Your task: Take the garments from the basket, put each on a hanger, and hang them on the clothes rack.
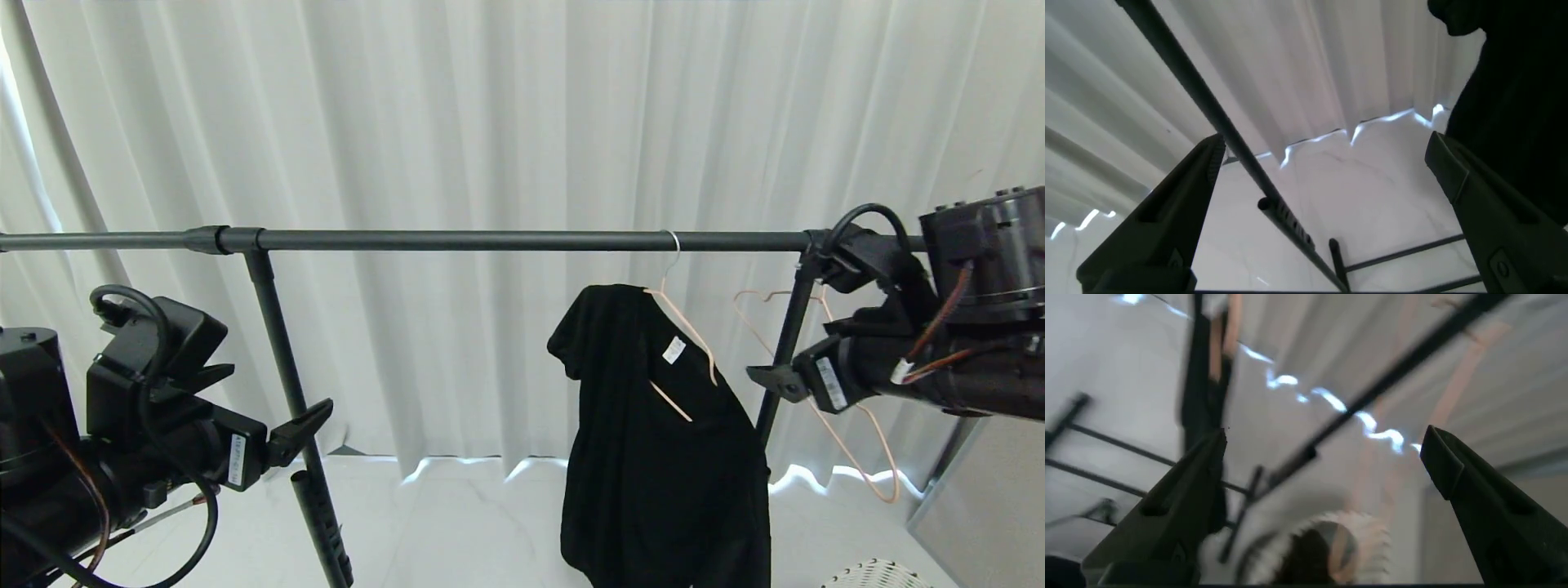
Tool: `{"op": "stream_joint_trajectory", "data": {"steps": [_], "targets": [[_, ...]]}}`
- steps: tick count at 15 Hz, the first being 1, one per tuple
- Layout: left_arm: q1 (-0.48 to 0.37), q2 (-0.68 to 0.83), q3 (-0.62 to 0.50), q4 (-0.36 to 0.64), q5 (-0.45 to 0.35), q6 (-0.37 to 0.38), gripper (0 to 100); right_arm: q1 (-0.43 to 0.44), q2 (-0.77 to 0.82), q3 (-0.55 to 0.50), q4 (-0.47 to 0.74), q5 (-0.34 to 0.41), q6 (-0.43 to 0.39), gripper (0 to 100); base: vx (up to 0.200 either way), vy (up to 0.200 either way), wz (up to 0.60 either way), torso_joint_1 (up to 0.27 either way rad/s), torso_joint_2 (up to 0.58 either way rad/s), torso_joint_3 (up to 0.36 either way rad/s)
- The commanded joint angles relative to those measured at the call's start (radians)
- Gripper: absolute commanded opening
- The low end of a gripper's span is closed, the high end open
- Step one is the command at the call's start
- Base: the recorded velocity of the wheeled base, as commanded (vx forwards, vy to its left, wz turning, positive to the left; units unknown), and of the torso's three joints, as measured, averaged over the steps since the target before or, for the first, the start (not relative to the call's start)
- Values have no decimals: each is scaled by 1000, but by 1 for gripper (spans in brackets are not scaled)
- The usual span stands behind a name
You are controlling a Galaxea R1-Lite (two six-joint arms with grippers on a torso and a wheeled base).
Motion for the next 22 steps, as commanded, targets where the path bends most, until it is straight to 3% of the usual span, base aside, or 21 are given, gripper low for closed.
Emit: {"op": "stream_joint_trajectory", "data": {"steps": [1,4,22], "targets": [[24,-3,3,-1,3,1,100,-9,-147,12,86,-63,-54,100,0,0,0,0,0,0],[25,-3,3,-1,11,-1,100,-12,-179,64,47,-72,-91,100,0,0,0,0,0,0],[48,-14,29,-1,11,-6,100,-61,-247,144,7,-71,-158,100,-189,0,0,3,2,2]]}}
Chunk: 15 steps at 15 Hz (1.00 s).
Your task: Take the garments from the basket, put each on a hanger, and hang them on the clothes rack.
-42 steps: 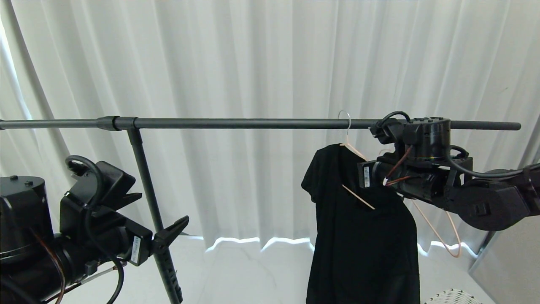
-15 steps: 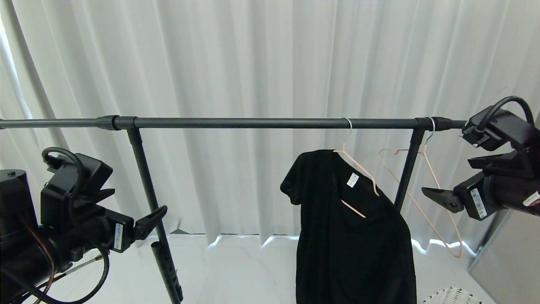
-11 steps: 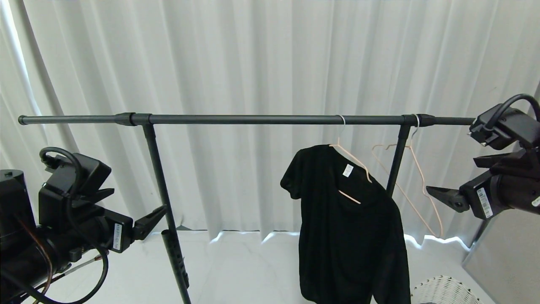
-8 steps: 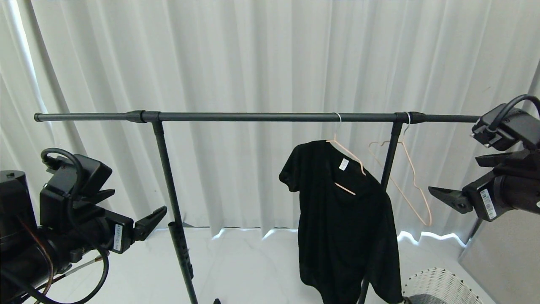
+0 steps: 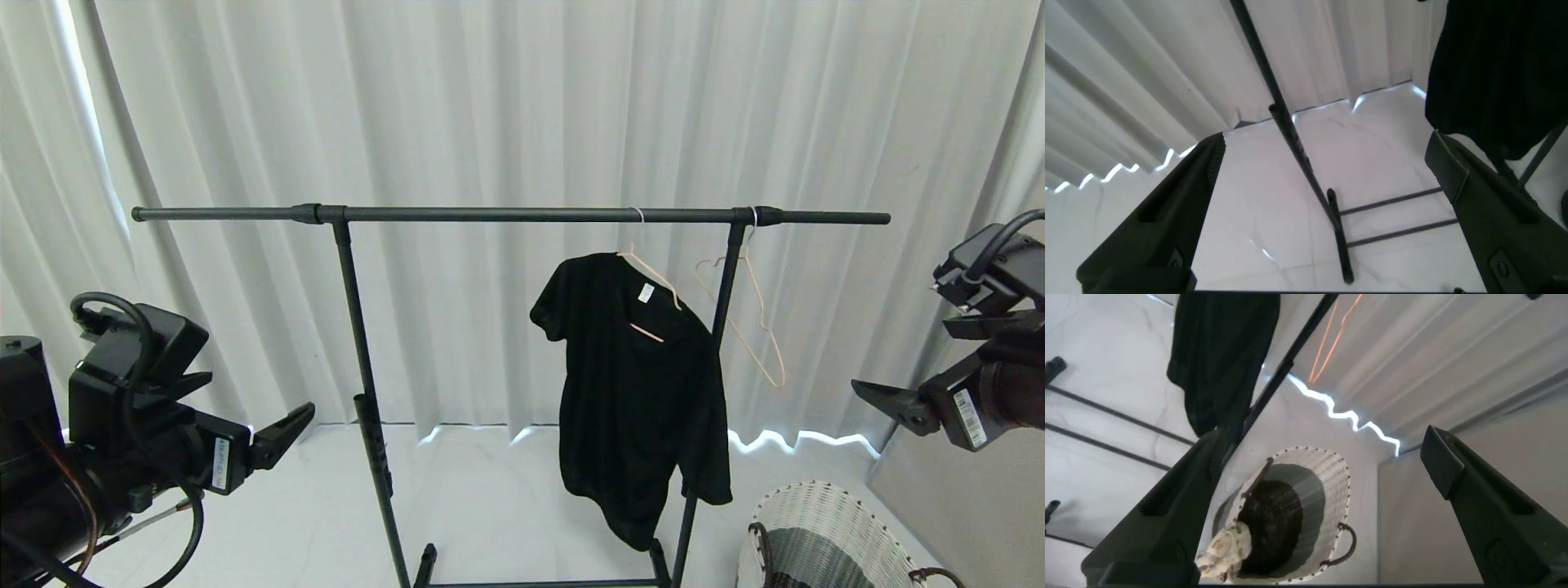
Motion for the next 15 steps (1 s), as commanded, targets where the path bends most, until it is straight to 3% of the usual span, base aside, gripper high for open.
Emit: {"op": "stream_joint_trajectory", "data": {"steps": [1,5,10,15], "targets": [[0,-7,10,0,0,1,100,-1,-2,1,0,0,0,100,0,0,0,0,0,0],[1,-8,16,0,51,0,100,-4,-5,1,0,-2,-17,100,0,0,0,-49,140,73],[44,-7,42,0,114,1,100,-15,-17,3,1,-3,-20,100,0,0,0,-207,474,257],[87,-16,58,0,115,1,100,-71,-46,20,1,0,-52,100,0,0,0,-211,498,287]]}}
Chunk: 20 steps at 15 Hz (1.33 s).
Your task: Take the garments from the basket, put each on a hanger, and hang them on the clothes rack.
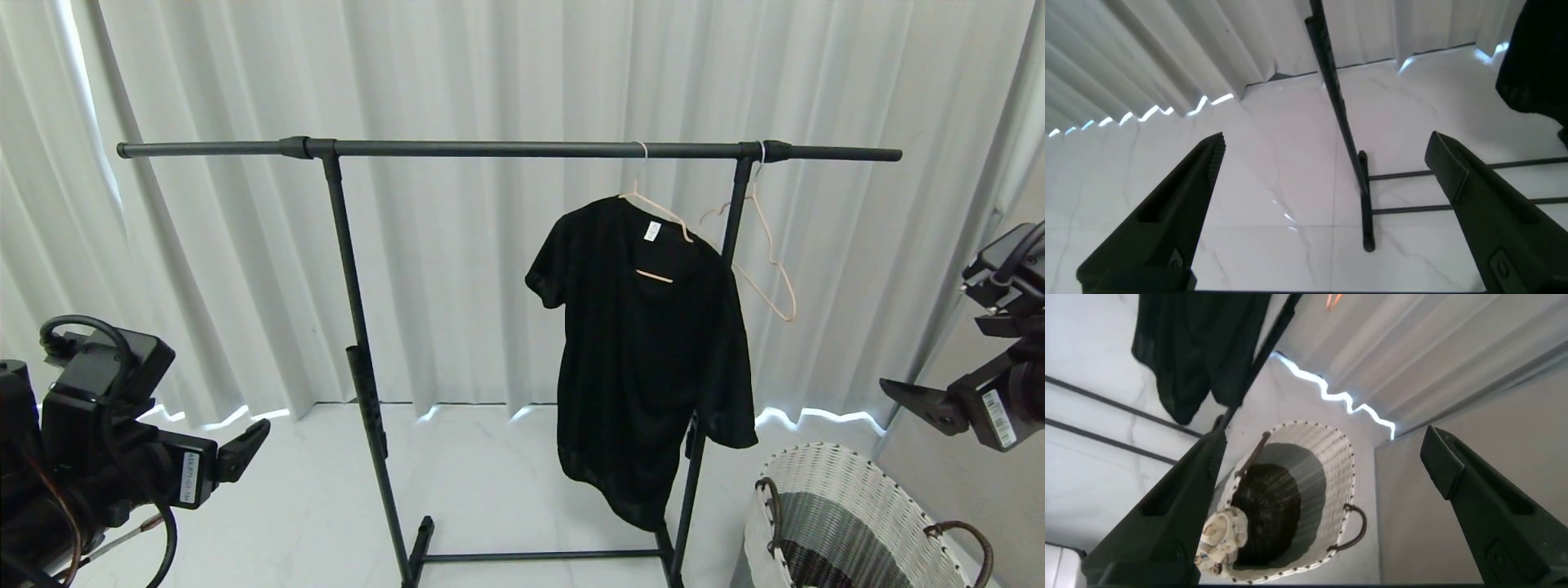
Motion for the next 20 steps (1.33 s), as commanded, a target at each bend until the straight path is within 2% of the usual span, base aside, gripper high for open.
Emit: {"op": "stream_joint_trajectory", "data": {"steps": [1,11,16,20], "targets": [[4,-8,15,-1,-2,0,100,-14,-11,11,-1,1,-1,100,0,0,0,-203,491,286],[2,-31,27,-1,-2,0,100,-17,-35,83,-2,-1,-2,100,0,0,0,-161,456,285],[2,-31,29,-1,-2,0,100,-56,-54,164,-53,1,-2,100,0,0,0,-17,50,31],[-20,-35,29,-1,-2,6,100,-120,-69,227,-70,2,-64,100,0,0,0,-26,52,41]]}}
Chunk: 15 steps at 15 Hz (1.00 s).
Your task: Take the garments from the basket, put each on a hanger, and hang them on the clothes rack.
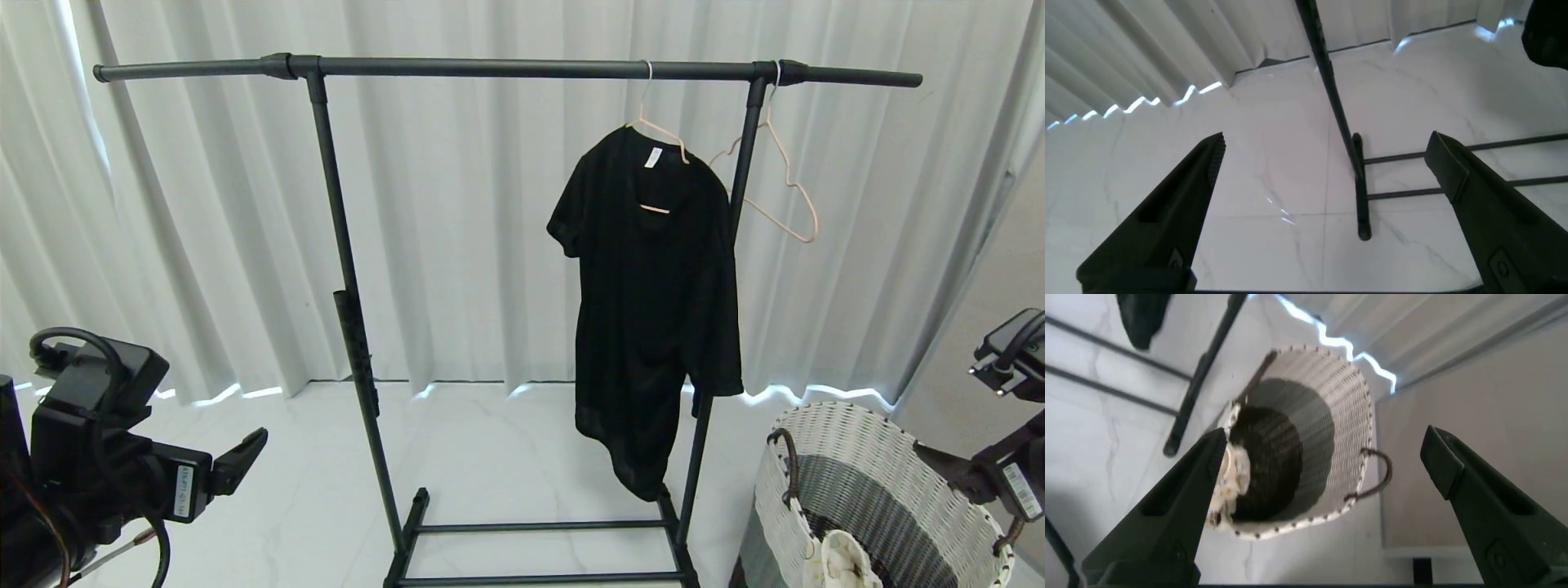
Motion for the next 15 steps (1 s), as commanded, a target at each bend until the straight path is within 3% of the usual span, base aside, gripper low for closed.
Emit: {"op": "stream_joint_trajectory", "data": {"steps": [1,7,13,15], "targets": [[-16,-8,0,-1,-2,-1,100,-21,-16,29,0,1,-5,100,0,0,0,0,0,0],[-71,-14,0,-1,-5,-4,100,-42,-39,79,0,4,-4,100,200,-200,0,-2,2,4],[-70,-11,1,-1,-5,-7,100,-41,-14,142,-2,102,-5,100,0,0,0,0,0,0],[-78,-20,24,-1,-7,-7,100,-41,41,173,-2,103,-5,100,0,0,0,0,0,0]]}}
